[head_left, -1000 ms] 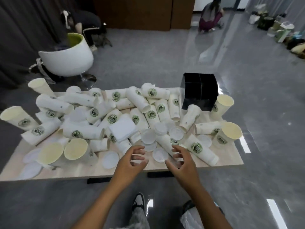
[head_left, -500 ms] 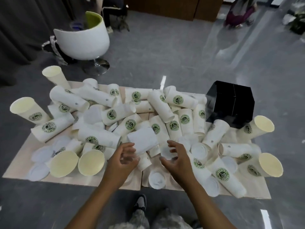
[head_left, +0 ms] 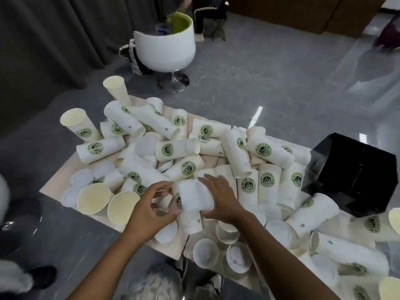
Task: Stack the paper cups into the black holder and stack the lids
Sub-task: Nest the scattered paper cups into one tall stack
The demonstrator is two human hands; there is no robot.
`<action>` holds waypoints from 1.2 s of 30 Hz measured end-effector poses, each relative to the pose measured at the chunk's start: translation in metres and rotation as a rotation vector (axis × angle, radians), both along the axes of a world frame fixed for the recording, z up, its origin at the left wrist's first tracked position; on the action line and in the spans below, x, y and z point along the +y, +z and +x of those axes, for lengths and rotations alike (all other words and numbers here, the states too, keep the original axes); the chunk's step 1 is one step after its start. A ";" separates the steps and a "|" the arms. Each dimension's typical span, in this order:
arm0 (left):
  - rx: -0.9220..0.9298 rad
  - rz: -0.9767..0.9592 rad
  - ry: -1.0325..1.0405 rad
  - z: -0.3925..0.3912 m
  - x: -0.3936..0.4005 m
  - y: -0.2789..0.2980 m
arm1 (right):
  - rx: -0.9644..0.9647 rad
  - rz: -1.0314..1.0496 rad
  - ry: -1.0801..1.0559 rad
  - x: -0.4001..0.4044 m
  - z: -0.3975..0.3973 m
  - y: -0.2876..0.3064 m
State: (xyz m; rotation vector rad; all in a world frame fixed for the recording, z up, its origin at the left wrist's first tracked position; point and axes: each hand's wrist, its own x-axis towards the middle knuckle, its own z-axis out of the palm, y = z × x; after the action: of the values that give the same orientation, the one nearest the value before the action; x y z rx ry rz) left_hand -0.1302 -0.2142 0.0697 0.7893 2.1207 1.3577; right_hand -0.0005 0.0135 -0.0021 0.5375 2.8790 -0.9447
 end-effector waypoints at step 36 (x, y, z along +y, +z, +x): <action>0.367 -0.206 -0.234 -0.268 0.062 -0.005 | 0.351 0.077 -0.272 -0.009 -0.130 0.058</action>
State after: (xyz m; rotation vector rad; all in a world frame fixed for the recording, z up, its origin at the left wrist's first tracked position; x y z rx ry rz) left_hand -0.3986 -0.1527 0.0649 1.2291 2.3034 0.9088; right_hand -0.1301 0.0042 0.0555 0.8686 3.2227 -1.0607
